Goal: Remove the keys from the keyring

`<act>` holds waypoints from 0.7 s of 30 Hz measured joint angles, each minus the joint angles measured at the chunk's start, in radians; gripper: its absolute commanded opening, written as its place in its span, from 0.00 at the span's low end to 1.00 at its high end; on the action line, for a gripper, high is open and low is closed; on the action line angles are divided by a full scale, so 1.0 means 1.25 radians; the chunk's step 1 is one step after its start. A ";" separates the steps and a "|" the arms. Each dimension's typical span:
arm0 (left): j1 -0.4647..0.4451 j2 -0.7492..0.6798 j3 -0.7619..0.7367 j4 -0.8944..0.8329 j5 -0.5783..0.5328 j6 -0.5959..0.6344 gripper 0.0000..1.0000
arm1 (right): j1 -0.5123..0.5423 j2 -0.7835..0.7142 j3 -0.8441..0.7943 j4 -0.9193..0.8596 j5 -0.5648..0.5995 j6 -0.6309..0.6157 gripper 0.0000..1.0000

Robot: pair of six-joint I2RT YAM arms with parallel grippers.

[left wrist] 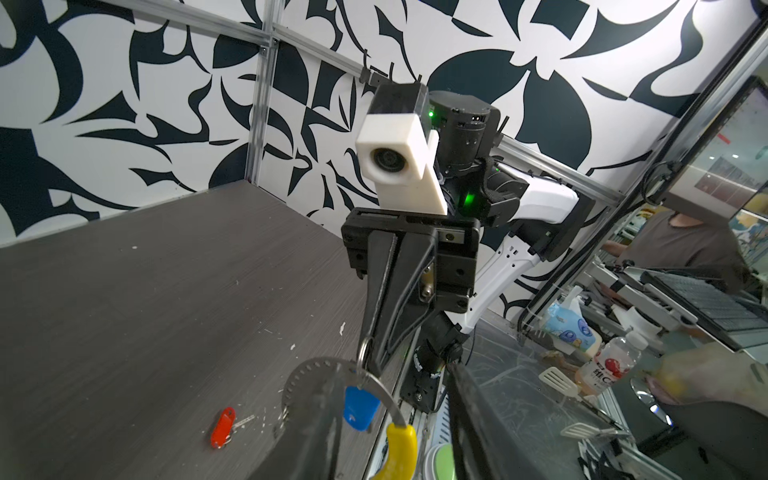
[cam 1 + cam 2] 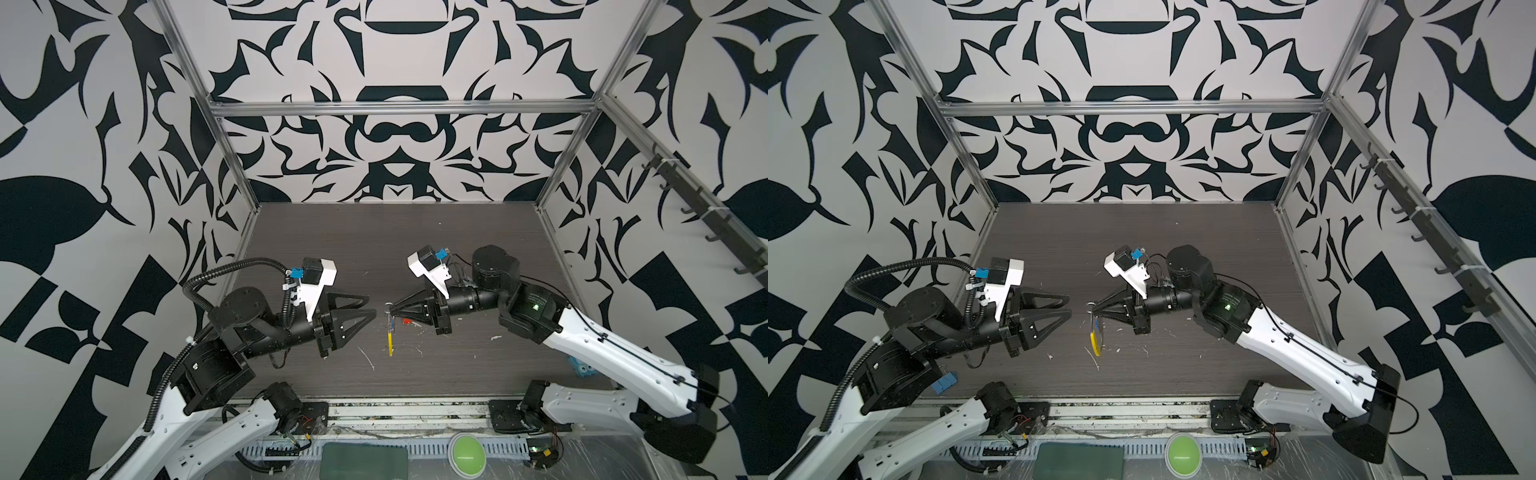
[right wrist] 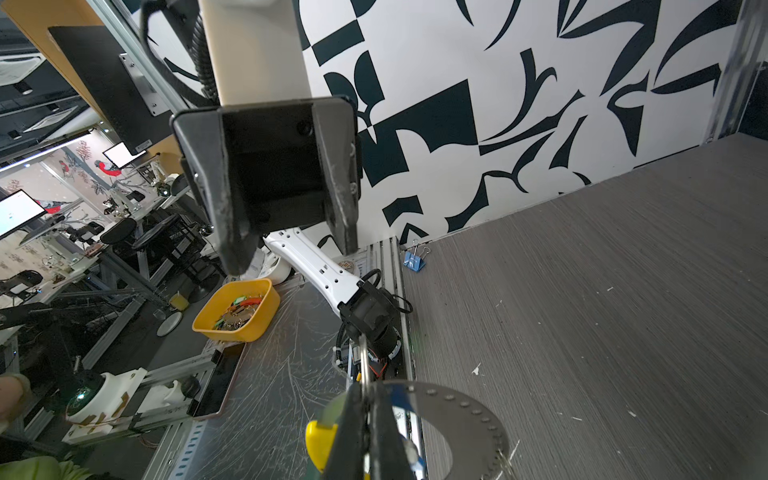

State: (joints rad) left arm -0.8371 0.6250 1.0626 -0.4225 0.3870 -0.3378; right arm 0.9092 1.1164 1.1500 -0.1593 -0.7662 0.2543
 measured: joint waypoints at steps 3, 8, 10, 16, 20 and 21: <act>0.000 0.036 0.020 -0.031 0.020 0.007 0.39 | 0.000 0.007 0.031 -0.049 -0.005 -0.021 0.00; 0.000 0.094 0.051 -0.084 0.046 0.023 0.33 | 0.000 0.037 0.085 -0.133 -0.016 -0.059 0.00; 0.000 0.108 0.057 -0.096 0.056 0.027 0.30 | 0.000 0.049 0.104 -0.166 -0.020 -0.074 0.00; 0.000 0.124 0.058 -0.114 0.081 0.035 0.21 | 0.000 0.064 0.130 -0.235 -0.028 -0.107 0.00; 0.000 0.134 0.060 -0.115 0.088 0.034 0.20 | 0.000 0.065 0.137 -0.259 -0.030 -0.121 0.00; 0.000 0.136 0.060 -0.115 0.088 0.034 0.20 | 0.000 0.066 0.141 -0.264 -0.030 -0.123 0.00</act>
State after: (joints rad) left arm -0.8371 0.7952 1.1370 -0.5663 0.4969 -0.2947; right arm 0.9092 1.1992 1.3258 -0.4889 -0.8036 0.1001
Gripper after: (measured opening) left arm 0.202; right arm 0.051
